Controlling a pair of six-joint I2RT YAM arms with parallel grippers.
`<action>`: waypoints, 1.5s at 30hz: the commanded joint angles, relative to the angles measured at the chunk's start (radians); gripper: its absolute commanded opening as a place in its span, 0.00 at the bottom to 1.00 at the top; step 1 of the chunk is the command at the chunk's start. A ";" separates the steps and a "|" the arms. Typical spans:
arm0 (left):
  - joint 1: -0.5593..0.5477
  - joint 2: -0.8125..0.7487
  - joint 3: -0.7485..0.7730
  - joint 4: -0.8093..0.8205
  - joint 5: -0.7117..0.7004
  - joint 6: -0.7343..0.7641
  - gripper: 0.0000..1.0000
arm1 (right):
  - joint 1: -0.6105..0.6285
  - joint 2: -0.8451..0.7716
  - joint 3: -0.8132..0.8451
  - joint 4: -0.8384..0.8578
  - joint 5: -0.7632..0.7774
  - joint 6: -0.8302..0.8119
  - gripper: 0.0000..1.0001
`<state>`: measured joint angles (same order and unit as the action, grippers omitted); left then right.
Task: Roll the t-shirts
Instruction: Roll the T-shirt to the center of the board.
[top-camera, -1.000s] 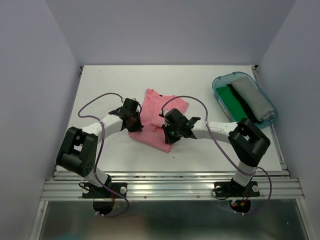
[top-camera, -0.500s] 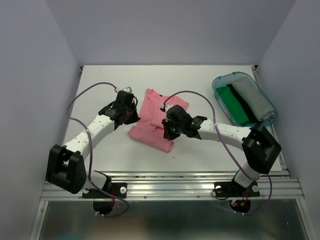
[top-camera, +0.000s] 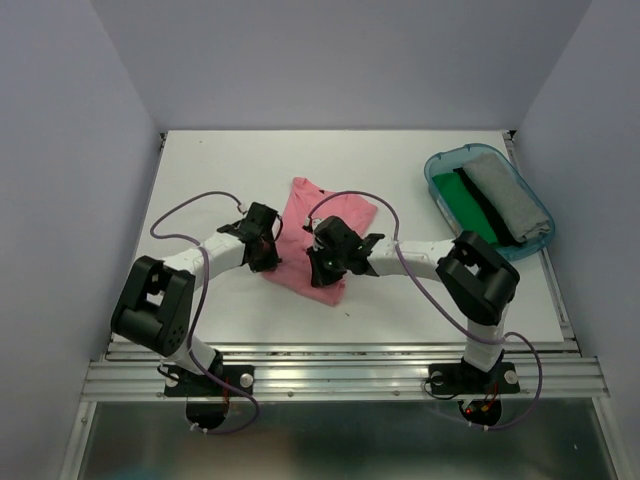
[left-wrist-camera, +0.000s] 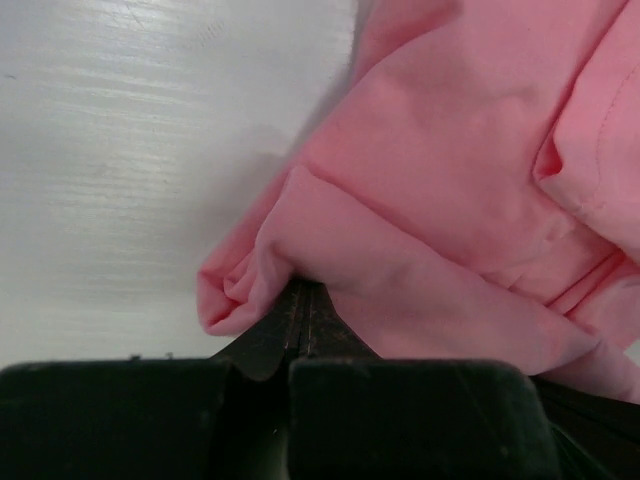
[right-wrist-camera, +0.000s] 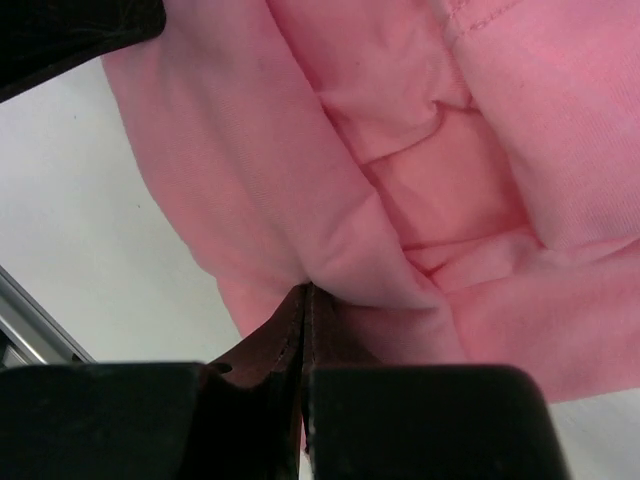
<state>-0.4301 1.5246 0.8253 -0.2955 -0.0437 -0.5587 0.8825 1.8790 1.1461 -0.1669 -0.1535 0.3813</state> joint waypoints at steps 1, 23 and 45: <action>0.007 0.037 -0.008 0.016 -0.061 -0.012 0.00 | 0.007 0.011 0.001 -0.014 0.051 -0.031 0.01; 0.316 -0.357 0.236 -0.235 -0.030 0.074 0.01 | 0.300 -0.041 0.136 -0.032 0.560 -0.478 0.78; 0.381 -0.380 0.178 -0.198 0.024 0.080 0.11 | 0.331 0.160 0.101 0.152 0.735 -0.530 0.09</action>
<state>-0.0547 1.1694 1.0138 -0.5171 -0.0269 -0.4931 1.2167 2.0243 1.2583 -0.0681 0.5774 -0.1505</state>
